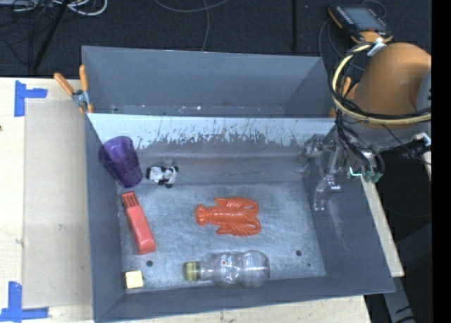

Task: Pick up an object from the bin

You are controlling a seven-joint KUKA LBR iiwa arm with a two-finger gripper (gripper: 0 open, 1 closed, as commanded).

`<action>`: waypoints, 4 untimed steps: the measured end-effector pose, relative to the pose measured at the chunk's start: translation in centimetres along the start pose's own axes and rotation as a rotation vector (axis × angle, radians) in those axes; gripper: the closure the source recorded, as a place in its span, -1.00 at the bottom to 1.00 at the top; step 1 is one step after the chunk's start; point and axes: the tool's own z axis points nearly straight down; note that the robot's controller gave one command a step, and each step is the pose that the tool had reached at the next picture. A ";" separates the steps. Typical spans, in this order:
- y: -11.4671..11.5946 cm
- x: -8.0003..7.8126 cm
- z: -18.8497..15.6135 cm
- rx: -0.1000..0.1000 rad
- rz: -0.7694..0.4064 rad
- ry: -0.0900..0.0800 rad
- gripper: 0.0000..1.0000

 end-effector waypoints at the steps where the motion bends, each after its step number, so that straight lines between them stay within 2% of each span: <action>1: 0.0 0.0 -0.2 0.000 0.000 -0.002 -1.00; 2: 0.3 0.5 -1.9 0.000 -0.050 -0.002 -1.00; 3: 0.7 3.7 -1.3 0.004 -0.095 -0.020 -1.00; 4: 0.6 7.3 1.9 0.000 -0.117 -0.003 -1.00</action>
Offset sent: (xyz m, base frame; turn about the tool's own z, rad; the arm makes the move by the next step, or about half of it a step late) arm -0.0199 0.0087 0.0726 -0.1722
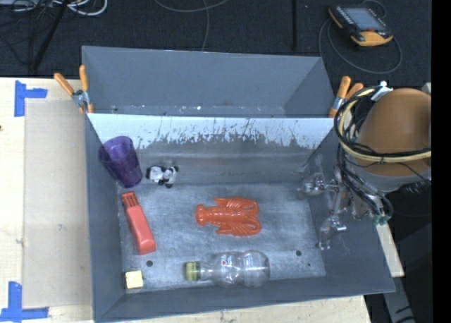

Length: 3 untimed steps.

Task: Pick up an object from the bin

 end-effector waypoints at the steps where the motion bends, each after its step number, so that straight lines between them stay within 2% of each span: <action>1: 0.0 -0.1 -0.8 0.001 -0.018 -0.003 -1.00; 2: 2.2 -7.1 3.7 0.002 -0.127 -0.006 1.00; 3: 2.2 -7.1 3.7 0.002 -0.127 -0.005 -1.00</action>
Offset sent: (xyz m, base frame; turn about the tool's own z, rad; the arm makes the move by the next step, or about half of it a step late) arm 0.0675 0.0288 -0.0371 -0.1251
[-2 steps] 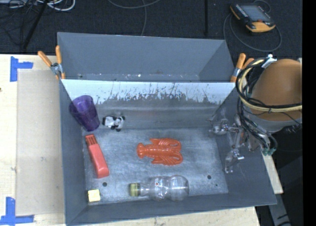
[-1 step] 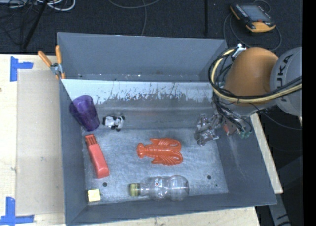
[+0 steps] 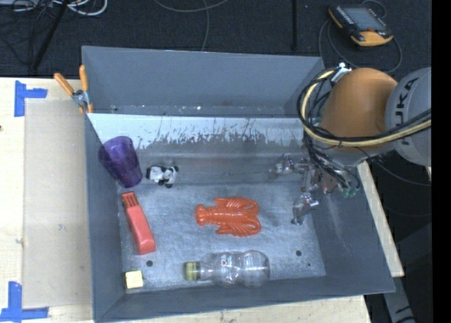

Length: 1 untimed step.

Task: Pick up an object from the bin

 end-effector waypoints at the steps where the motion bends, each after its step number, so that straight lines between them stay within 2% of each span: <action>1: 0.0 0.0 0.0 0.000 0.000 0.000 -1.00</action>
Offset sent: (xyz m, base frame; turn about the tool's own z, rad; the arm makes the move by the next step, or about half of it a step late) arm -0.0365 0.0950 0.0248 0.1349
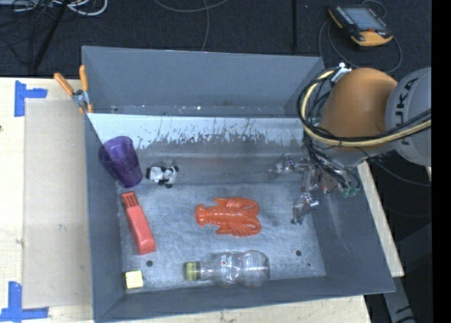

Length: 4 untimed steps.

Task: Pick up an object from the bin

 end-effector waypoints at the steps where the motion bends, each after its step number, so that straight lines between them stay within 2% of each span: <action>1: 4.2 0.7 -1.0 0.001 0.070 0.003 -1.00; 2: 6.2 -1.5 0.3 -0.001 -0.016 -0.003 -1.00; 3: 9.7 1.6 3.8 0.000 -0.137 0.000 -1.00; 4: 12.5 -3.1 4.5 -0.001 0.153 -0.006 1.00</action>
Offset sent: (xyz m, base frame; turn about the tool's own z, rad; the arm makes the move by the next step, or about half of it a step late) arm 0.0210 0.0652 -0.0247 -0.1742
